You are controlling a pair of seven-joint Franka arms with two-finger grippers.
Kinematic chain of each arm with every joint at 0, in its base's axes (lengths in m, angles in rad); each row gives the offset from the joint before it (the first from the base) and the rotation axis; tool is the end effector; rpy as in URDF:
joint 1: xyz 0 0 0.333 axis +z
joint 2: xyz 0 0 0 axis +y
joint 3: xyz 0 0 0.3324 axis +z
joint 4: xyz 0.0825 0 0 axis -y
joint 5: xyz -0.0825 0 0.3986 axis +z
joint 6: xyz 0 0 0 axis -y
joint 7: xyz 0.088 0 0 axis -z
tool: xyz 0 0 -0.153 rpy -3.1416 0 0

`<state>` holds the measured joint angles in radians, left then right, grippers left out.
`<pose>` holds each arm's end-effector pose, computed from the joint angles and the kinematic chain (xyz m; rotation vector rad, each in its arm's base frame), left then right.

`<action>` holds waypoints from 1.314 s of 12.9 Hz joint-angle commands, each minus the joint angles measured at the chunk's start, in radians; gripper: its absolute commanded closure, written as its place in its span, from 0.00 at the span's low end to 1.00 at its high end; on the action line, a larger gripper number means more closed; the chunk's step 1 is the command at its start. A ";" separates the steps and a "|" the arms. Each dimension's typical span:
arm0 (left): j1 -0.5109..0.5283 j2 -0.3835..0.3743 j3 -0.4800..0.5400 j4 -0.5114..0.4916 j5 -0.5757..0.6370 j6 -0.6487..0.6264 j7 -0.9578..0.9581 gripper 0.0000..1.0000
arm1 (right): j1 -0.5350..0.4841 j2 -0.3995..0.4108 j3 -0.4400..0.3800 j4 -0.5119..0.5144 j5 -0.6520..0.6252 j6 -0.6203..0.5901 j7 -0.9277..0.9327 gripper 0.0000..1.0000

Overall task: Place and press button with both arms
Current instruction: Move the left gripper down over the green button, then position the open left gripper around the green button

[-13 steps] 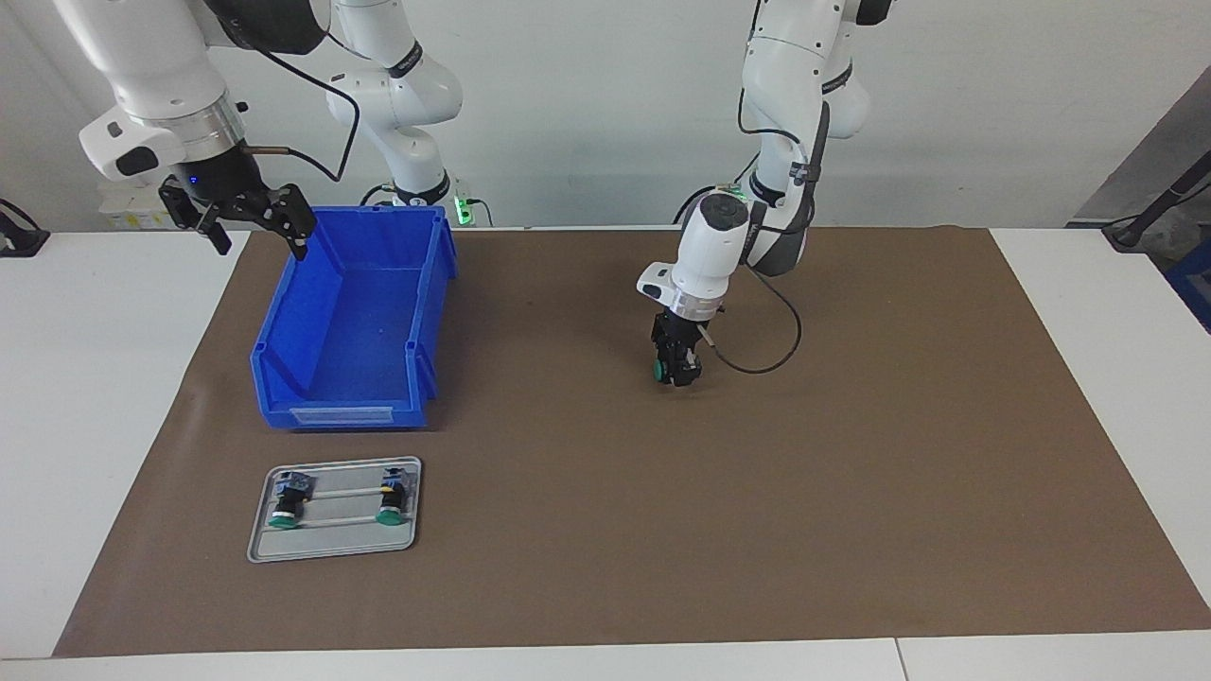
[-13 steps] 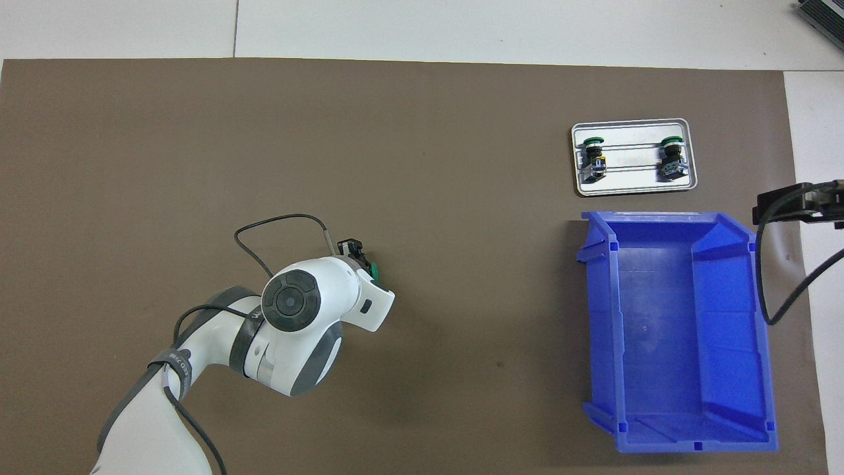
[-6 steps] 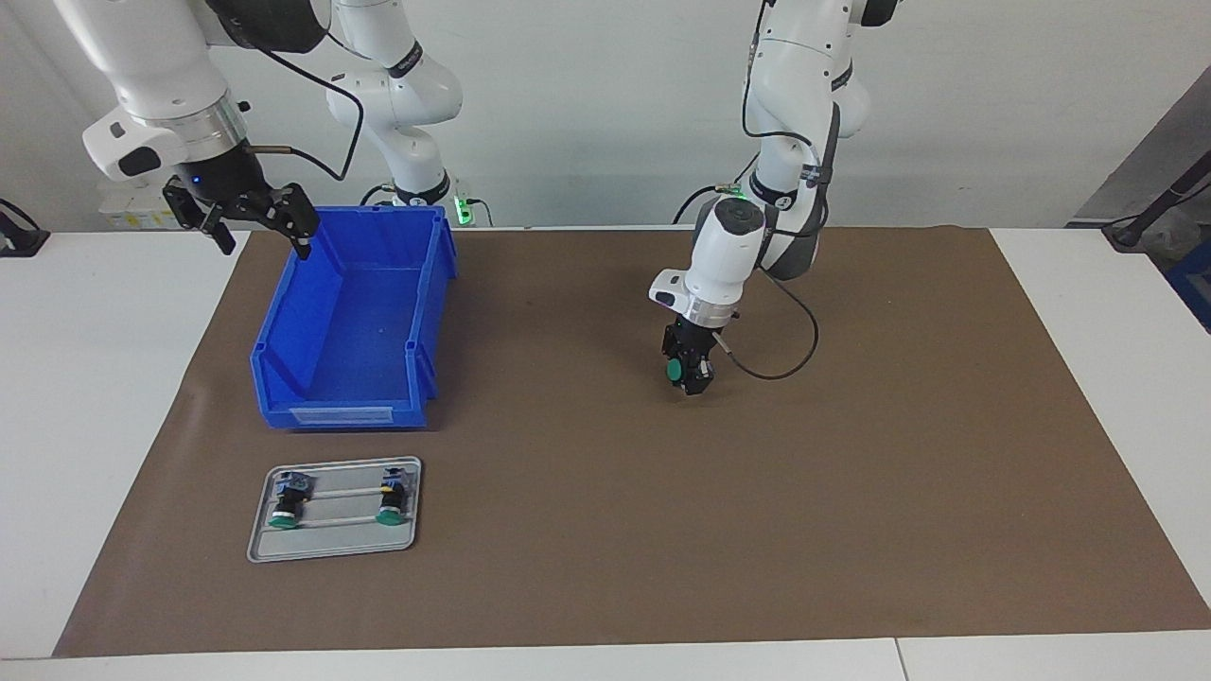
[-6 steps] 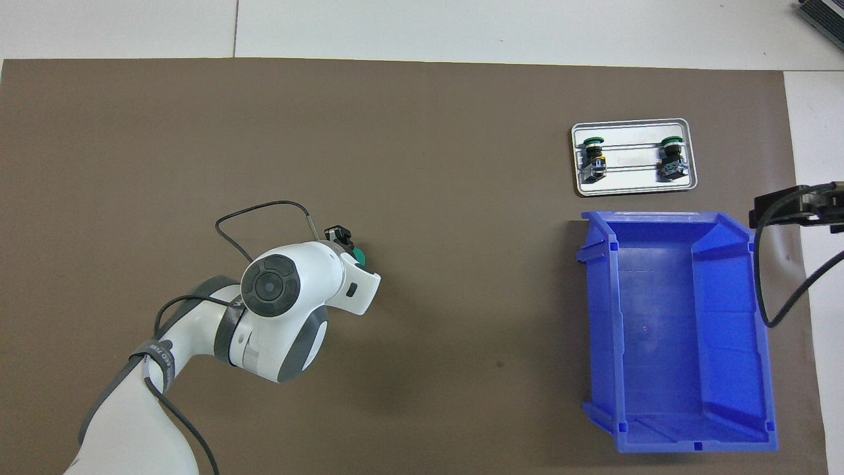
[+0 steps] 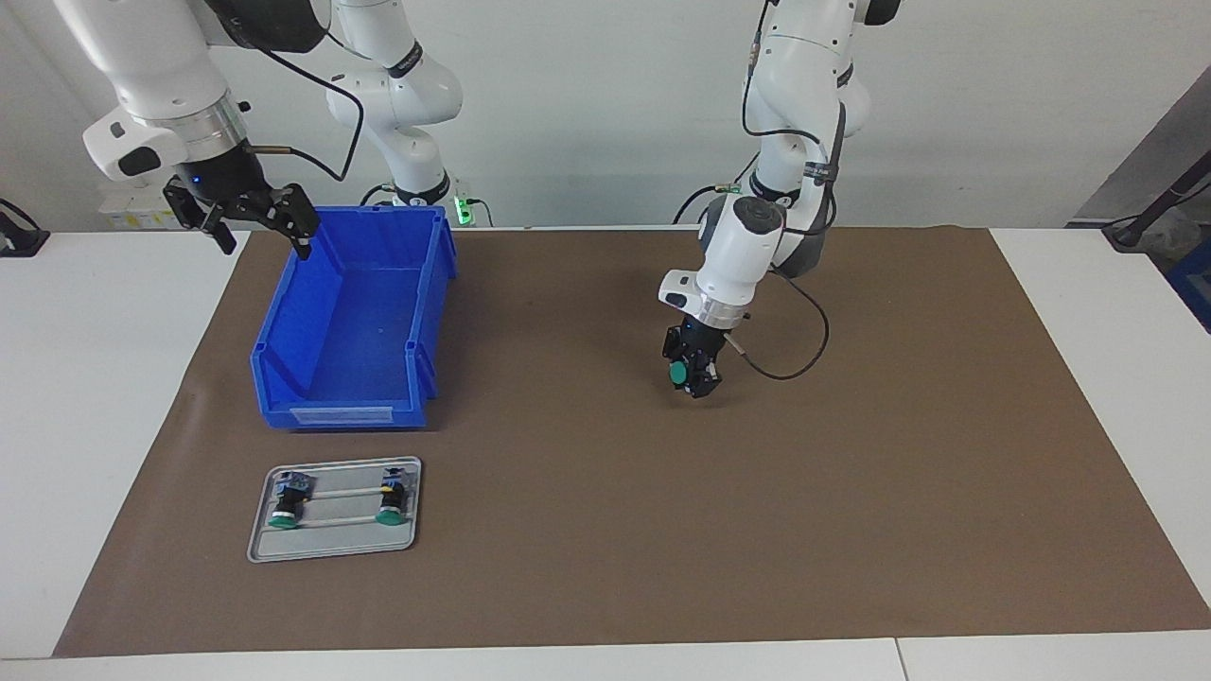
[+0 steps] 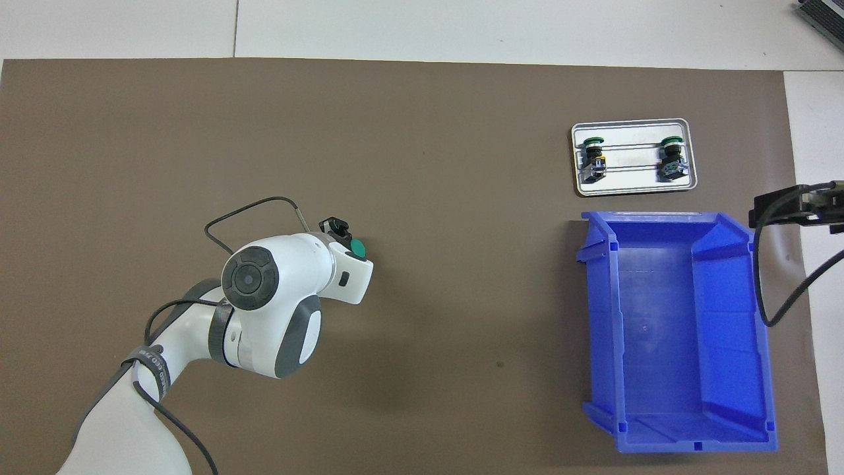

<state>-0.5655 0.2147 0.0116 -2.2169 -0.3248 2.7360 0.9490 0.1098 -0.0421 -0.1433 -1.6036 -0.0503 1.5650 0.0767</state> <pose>0.5161 -0.3115 0.2714 2.4504 -1.7202 0.4967 0.5543 -0.0278 0.6020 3.0926 -0.1710 0.0062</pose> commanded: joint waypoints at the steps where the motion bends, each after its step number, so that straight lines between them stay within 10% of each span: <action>1: 0.018 -0.024 -0.028 -0.006 -0.196 0.007 0.159 1.00 | -0.010 -0.022 0.010 -0.024 0.020 -0.006 0.035 0.00; 6: 0.108 -0.112 -0.010 -0.046 -0.842 -0.247 0.781 1.00 | -0.004 -0.025 0.010 -0.026 0.020 -0.008 0.028 0.00; 13: 0.213 -0.153 -0.010 -0.142 -0.887 -0.346 0.902 0.99 | -0.004 -0.025 0.010 -0.024 0.020 -0.008 0.029 0.00; 17: 0.203 -0.138 -0.010 -0.168 -0.985 -0.343 1.019 0.79 | -0.004 -0.025 0.010 -0.024 0.020 -0.008 0.028 0.00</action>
<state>-0.3705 0.0924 0.0059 -2.3644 -1.2806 2.3999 1.9225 0.1116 -0.0430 -0.1404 -1.6043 -0.0496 1.5641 0.0919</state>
